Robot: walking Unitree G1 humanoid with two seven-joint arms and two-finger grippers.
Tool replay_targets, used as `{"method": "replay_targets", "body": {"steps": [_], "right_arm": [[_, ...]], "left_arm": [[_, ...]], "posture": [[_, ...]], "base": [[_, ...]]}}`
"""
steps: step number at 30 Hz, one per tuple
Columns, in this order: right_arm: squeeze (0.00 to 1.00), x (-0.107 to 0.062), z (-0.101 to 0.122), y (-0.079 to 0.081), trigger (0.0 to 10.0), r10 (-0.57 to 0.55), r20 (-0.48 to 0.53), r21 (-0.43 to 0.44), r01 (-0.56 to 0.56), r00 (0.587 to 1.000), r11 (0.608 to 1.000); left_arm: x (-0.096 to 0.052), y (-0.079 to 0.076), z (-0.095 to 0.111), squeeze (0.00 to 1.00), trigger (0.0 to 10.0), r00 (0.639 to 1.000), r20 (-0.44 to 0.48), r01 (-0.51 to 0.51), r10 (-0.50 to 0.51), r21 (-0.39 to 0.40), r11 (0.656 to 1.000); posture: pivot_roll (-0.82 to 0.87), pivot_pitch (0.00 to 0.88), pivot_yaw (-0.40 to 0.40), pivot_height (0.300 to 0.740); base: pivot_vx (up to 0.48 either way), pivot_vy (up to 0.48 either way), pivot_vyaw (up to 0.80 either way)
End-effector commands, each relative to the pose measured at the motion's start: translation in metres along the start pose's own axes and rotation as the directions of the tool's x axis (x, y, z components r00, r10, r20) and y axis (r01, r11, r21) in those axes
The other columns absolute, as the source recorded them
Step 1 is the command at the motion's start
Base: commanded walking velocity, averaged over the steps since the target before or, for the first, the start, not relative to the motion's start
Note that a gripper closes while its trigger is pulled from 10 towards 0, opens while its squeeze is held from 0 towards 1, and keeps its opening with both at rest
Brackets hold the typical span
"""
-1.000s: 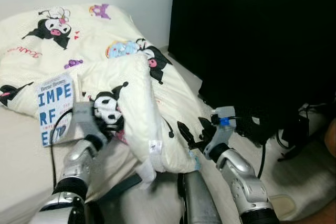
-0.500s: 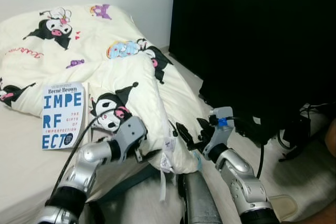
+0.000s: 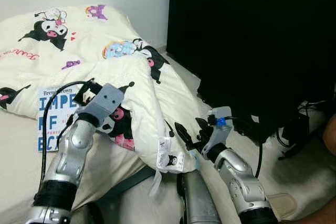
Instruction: Clean up the room
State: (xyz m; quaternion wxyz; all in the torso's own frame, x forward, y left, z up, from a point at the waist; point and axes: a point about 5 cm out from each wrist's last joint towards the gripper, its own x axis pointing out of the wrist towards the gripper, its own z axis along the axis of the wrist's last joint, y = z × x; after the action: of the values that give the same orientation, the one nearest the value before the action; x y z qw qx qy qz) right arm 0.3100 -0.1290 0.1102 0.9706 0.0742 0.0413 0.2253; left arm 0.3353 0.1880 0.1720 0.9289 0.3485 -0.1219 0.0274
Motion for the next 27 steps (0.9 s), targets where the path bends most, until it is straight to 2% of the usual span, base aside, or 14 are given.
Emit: {"method": "replay_targets", "body": {"steps": [1,3,4,6,10,12,13,17,19,20,21,22,23,27], "right_arm": [[0.00,-0.001,-0.005,-0.001,10.0,-0.001,-0.014,0.004,0.001,1.000,1.000],[0.00,-0.001,-0.005,0.000,10.0,0.002,-0.014,0.003,-0.002,1.000,1.000],[0.00,-0.001,-0.005,0.000,10.0,0.002,-0.014,0.003,-0.002,1.000,1.000],[0.00,0.000,-0.004,-0.001,10.0,0.002,-0.011,0.002,-0.002,1.000,1.000],[0.00,0.000,-0.003,-0.001,10.0,0.001,-0.010,0.001,-0.001,1.000,1.000],[0.00,0.000,-0.003,0.000,10.0,0.002,-0.009,0.000,-0.002,1.000,1.000],[0.00,0.000,-0.003,0.000,10.0,0.002,-0.009,0.000,-0.002,1.000,1.000],[0.00,0.000,-0.004,0.000,10.0,0.002,-0.009,-0.002,-0.002,1.000,1.000],[0.00,0.000,-0.004,0.000,10.0,0.002,-0.009,-0.003,-0.002,1.000,1.000],[0.00,-0.001,-0.003,0.000,10.0,0.001,-0.008,-0.003,-0.001,1.000,1.000],[0.00,-0.001,-0.003,-0.001,10.0,0.001,-0.007,-0.003,-0.001,1.000,1.000],[0.00,-0.001,-0.003,-0.001,10.0,0.001,-0.007,-0.003,-0.001,1.000,1.000],[0.00,-0.001,-0.003,-0.002,10.0,-0.001,-0.008,-0.004,0.001,1.000,1.000],[0.00,0.000,-0.003,-0.001,10.0,0.001,-0.006,-0.002,-0.001,1.000,1.000]], "left_arm": [[-0.005,-0.002,-0.016,0.00,10.0,0.996,-0.085,-0.034,0.036,0.027,0.999],[-0.007,-0.004,-0.033,0.00,10.0,0.981,-0.176,-0.067,0.079,0.073,0.995],[-0.007,-0.004,-0.033,0.00,10.0,0.981,-0.176,-0.067,0.079,0.073,0.995],[-0.010,-0.009,-0.049,0.00,10.0,0.957,-0.274,-0.082,0.097,0.066,0.994],[-0.012,-0.012,-0.056,0.00,10.0,0.944,-0.313,-0.093,0.107,0.059,0.994],[-0.018,-0.018,-0.068,0.00,10.0,0.915,-0.379,-0.114,0.136,0.080,0.990],[-0.018,-0.018,-0.068,0.00,10.0,0.915,-0.379,-0.114,0.136,0.080,0.990],[-0.035,-0.016,-0.095,0.00,10.0,0.830,-0.519,-0.197,0.204,0.069,0.978],[-0.037,-0.015,-0.098,0.00,10.0,0.821,-0.531,-0.207,0.212,0.069,0.976],[-0.039,-0.011,-0.103,0.00,10.0,0.801,-0.555,-0.230,0.224,0.060,0.971],[-0.043,-0.007,-0.111,0.00,10.0,0.764,-0.600,-0.273,0.237,0.033,0.962],[-0.043,-0.007,-0.111,0.00,10.0,0.764,-0.600,-0.273,0.237,0.033,0.962],[-0.049,0.001,-0.121,0.00,10.0,0.726,-0.635,-0.312,0.262,0.035,0.949],[-0.055,0.002,-0.128,0.00,10.0,0.705,-0.656,-0.315,0.268,0.048,0.948]], "posture": [[-0.29,0.197,-0.038,0.505],[-0.29,0.196,-0.037,0.505],[-0.29,0.196,-0.037,0.505],[-0.29,0.194,-0.037,0.505],[-0.29,0.194,-0.036,0.505],[-0.30,0.191,-0.034,0.505],[-0.30,0.191,-0.034,0.505],[-0.31,0.188,-0.032,0.505],[-0.31,0.188,-0.032,0.505],[-0.31,0.187,-0.033,0.505],[-0.30,0.189,-0.034,0.505],[-0.30,0.189,-0.034,0.505],[-0.30,0.189,-0.034,0.505],[-0.30,0.191,-0.034,0.505]], "base": [[0.000,0.000,0.00],[0.000,0.000,0.00],[0.000,0.000,0.00],[0.000,0.000,0.00],[0.000,0.000,0.00],[0.000,0.000,0.00],[0.000,0.000,0.00],[0.000,0.000,0.00],[0.000,0.000,0.00],[0.000,0.000,0.00],[0.000,0.000,0.00],[0.000,0.000,0.00],[0.000,0.000,0.00],[0.000,0.000,0.00]]}}
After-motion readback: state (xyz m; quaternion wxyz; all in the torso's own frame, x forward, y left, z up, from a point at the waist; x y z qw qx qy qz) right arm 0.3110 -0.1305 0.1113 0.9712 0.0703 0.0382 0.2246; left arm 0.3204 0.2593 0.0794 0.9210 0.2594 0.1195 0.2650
